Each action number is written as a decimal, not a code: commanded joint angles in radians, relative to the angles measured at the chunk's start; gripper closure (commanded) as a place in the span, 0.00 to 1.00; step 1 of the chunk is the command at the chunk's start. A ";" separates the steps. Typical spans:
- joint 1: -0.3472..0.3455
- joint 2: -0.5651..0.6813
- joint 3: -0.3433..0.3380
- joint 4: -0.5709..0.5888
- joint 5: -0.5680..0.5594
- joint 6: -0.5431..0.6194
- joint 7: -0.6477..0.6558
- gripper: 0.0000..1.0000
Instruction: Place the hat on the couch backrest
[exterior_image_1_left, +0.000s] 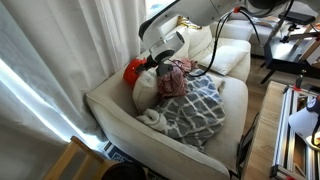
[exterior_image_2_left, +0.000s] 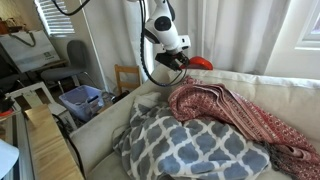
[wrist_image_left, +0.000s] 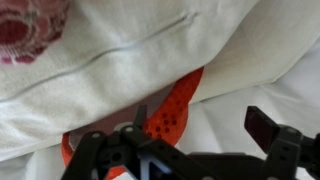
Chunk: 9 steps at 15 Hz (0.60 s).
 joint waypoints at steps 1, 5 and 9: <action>0.015 -0.137 -0.043 -0.249 0.056 0.010 0.002 0.00; -0.009 -0.220 -0.008 -0.463 0.092 0.044 -0.025 0.00; 0.012 -0.172 -0.013 -0.401 0.063 0.052 -0.001 0.00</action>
